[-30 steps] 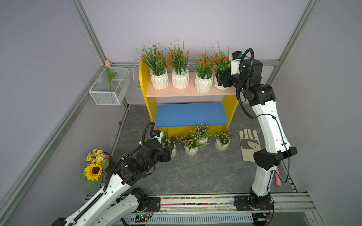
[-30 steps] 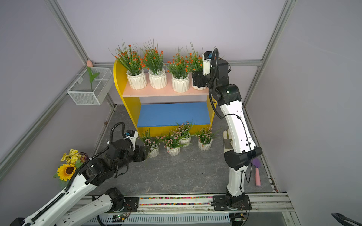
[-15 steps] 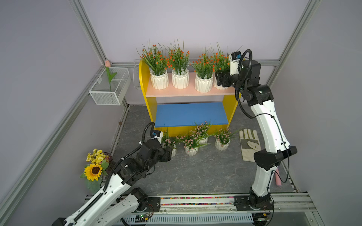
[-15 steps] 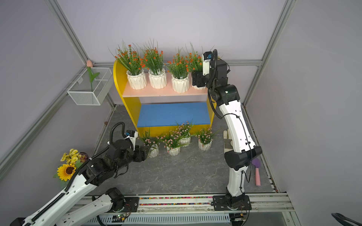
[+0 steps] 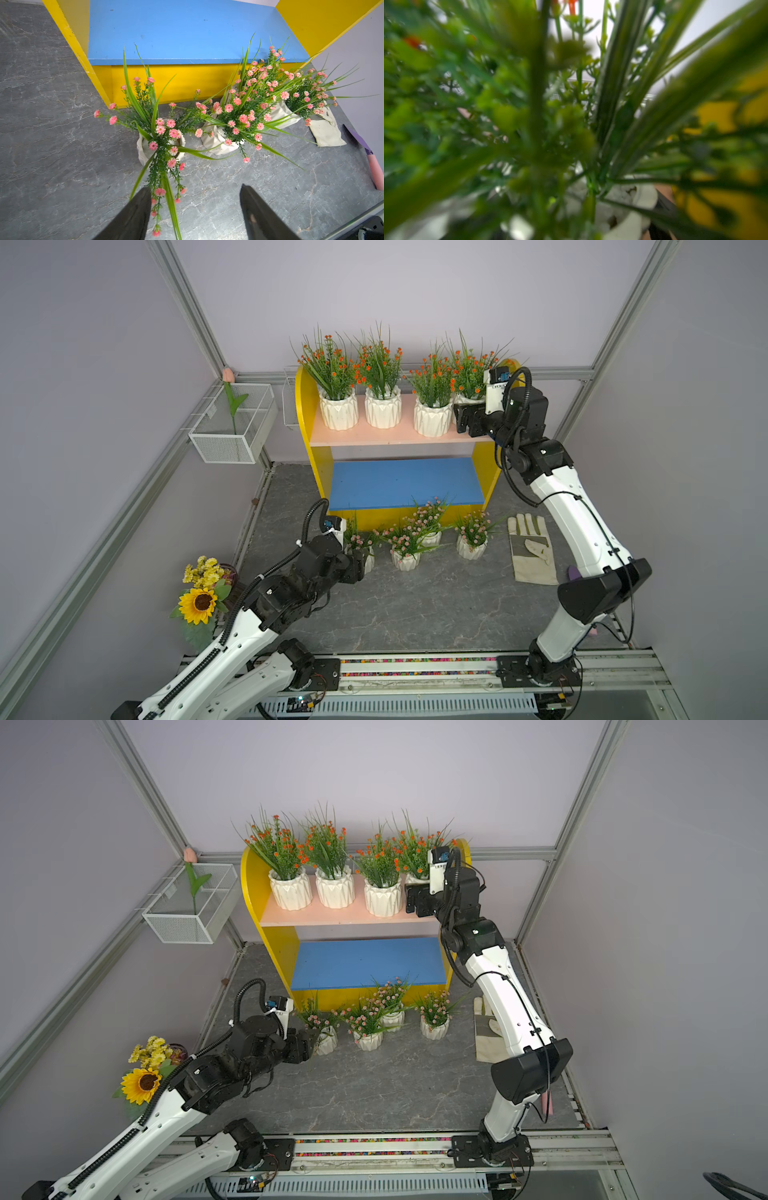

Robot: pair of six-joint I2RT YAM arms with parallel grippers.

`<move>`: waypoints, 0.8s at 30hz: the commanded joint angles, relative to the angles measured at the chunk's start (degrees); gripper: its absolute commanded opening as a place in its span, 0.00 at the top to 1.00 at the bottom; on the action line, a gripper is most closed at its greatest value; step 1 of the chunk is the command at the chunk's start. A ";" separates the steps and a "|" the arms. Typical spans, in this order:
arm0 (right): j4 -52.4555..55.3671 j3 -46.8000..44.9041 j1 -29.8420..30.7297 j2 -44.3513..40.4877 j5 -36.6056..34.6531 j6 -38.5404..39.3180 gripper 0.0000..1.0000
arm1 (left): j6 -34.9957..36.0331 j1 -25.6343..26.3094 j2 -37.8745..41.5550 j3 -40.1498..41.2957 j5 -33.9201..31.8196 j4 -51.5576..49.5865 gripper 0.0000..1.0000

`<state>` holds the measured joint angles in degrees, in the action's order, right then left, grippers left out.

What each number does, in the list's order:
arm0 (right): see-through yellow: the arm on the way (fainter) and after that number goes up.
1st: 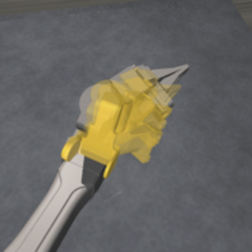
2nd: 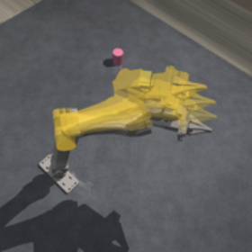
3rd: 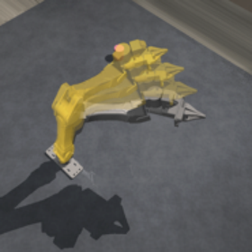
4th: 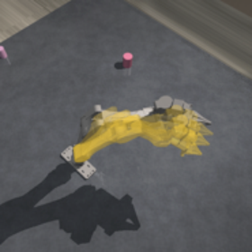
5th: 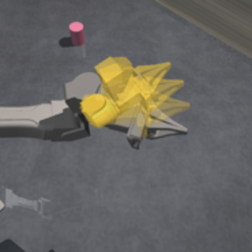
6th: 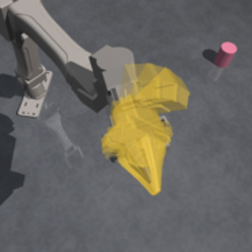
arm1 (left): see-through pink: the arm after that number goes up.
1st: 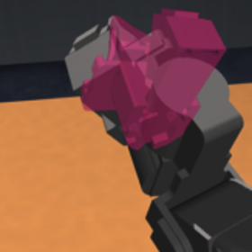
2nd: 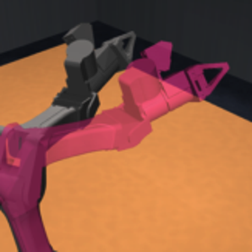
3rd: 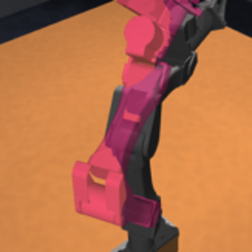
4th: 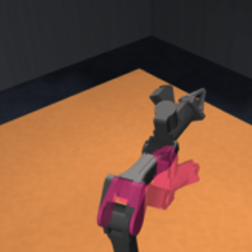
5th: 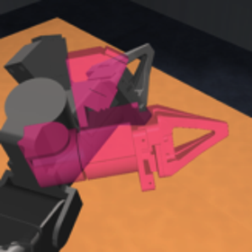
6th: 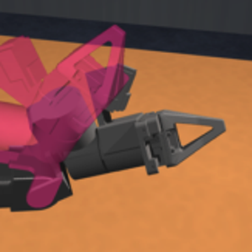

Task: Place the baby's breath potted plants on the rack by color
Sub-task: Place the baby's breath potted plant on the rack.

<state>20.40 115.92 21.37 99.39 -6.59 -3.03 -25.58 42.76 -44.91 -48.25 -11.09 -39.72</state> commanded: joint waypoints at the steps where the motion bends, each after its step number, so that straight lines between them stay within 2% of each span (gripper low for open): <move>1: 0.57 -2.72 -0.07 -1.60 -0.23 -0.31 0.03 | 0.29 -0.22 -0.60 0.40 0.09 1.03 0.29; 24: -2.30 -14.27 -0.03 -12.33 2.31 -1.19 0.01 | 0.27 -0.23 -1.68 0.28 1.09 2.37 0.30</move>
<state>18.57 103.20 21.47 88.95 -4.64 -3.90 -25.58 42.76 -46.44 -48.25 -10.41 -38.39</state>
